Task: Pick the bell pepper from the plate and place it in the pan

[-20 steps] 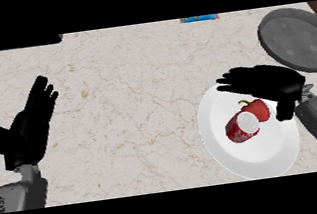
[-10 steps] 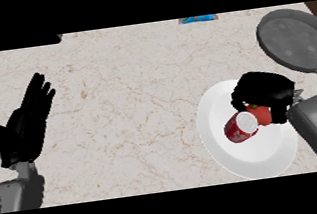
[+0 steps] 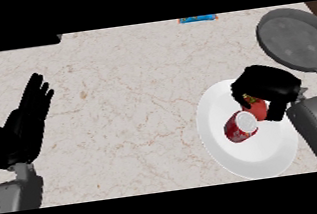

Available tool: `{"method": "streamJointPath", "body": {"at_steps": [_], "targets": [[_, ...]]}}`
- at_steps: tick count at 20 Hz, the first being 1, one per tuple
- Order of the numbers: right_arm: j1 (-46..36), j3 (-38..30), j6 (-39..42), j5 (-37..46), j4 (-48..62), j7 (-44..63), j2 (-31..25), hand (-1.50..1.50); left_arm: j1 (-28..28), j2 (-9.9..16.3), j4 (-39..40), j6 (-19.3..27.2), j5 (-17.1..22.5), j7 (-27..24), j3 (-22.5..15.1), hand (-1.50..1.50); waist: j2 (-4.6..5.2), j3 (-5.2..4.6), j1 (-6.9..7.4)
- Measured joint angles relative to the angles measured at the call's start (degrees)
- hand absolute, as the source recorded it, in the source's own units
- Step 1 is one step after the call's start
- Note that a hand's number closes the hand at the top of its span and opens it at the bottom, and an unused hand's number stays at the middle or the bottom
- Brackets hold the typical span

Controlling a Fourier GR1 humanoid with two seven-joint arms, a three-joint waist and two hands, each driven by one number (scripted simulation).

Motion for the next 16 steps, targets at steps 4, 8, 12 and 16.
{"method": "streamJointPath", "body": {"at_steps": [4,8,12,16], "targets": [[-0.4,-5.6,2.0,0.8,1.1,17.3,5.5,1.50,0.3,0.2,0.0,0.0,-0.1,-0.1,0.1,0.00,-0.16,-0.03,-0.46],[-2.0,-9.3,-0.3,3.9,-2.9,33.8,10.2,1.50,0.0,0.6,0.7,0.0,-0.1,-0.2,0.7,0.00,-0.34,-0.03,-1.01],[-5.6,-10.2,-1.0,7.4,-11.0,44.7,12.2,1.50,-0.2,0.0,0.4,0.3,-0.4,0.0,0.2,0.00,-0.50,-0.01,-0.99],[-8.3,-9.7,3.0,9.5,-20.9,52.6,13.8,1.50,0.1,-0.3,0.0,0.3,-0.6,0.1,-0.1,0.00,-0.41,0.03,-0.74]]}}
